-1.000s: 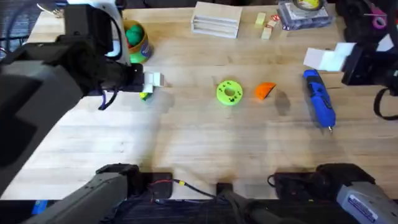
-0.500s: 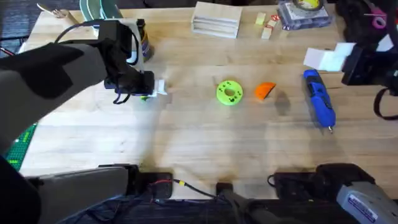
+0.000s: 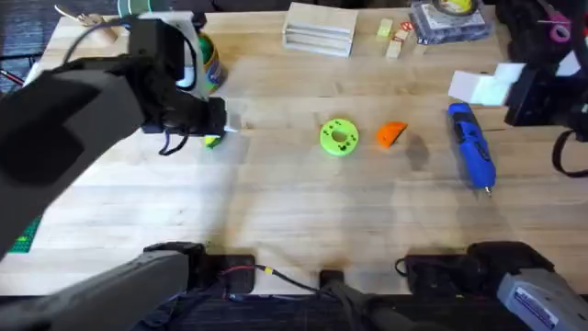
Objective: Pick up the gripper from the table and insert it into the empty holder that is missing its gripper. Then pick up a screw, insert it into the mounting hole, and use the screwdriver to tighten it. Finally, clean up the table by picking up the vegetable and placing it into the bucket.
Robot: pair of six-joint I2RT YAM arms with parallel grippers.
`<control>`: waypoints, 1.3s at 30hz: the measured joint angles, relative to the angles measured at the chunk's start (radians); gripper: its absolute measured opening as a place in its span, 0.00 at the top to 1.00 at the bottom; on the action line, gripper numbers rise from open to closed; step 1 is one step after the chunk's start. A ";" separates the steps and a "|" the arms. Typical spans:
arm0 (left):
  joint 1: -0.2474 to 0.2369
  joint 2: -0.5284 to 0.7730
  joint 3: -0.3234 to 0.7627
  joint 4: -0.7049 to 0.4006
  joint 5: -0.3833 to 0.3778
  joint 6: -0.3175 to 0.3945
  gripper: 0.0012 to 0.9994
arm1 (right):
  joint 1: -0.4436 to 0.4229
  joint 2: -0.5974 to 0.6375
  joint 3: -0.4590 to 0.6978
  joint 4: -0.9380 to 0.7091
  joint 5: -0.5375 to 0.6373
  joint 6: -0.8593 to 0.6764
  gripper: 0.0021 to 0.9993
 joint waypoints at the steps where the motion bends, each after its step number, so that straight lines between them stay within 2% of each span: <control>1: -0.003 -0.041 0.000 -0.009 0.002 0.000 0.54 | 0.000 0.000 0.000 0.000 0.000 0.000 0.01; 4: -0.019 -0.183 0.000 -0.037 0.004 -0.002 0.08 | 0.000 0.000 0.000 0.000 0.000 0.000 0.01; 5: -0.025 -0.229 0.000 -0.047 0.007 -0.003 0.03 | 0.000 0.000 0.000 0.000 0.000 0.000 0.01; 6: -0.030 -0.283 0.000 -0.059 0.010 -0.005 0.02 | 0.000 0.000 0.000 0.000 0.000 0.000 0.01; 12: -0.042 -0.565 0.000 -0.105 0.068 -0.005 0.94 | 0.000 0.000 0.000 0.000 0.000 0.000 0.01; 13: -0.042 -0.607 0.000 -0.105 0.076 -0.003 0.83 | 0.000 0.000 0.000 0.000 0.000 0.000 0.01; 16: -0.042 -0.725 0.000 -0.101 0.100 -0.008 0.36 | 0.000 0.000 0.000 0.000 0.000 0.000 0.01; 17: -0.042 -0.765 0.000 -0.095 0.104 -0.008 0.18 | 0.000 0.000 0.000 0.000 0.000 0.000 0.01; 18: -0.042 -0.795 0.000 -0.092 0.107 -0.013 0.05 | 0.000 0.000 0.000 0.000 0.000 0.000 0.01; 20: -0.042 -0.842 0.001 -0.090 0.113 -0.012 0.01 | 0.000 0.000 0.000 0.000 0.000 0.000 0.01; 25: -0.042 -0.910 0.001 -0.090 0.123 -0.013 0.01 | 0.000 0.000 0.000 0.000 0.000 0.000 0.01; 32: -0.042 -0.914 0.001 -0.094 0.124 -0.012 0.01 | 0.000 0.000 0.000 0.000 0.000 0.000 0.01; 39: -0.042 -0.914 0.001 -0.157 0.126 -0.013 0.01 | 0.000 0.000 0.000 0.000 0.000 0.000 0.01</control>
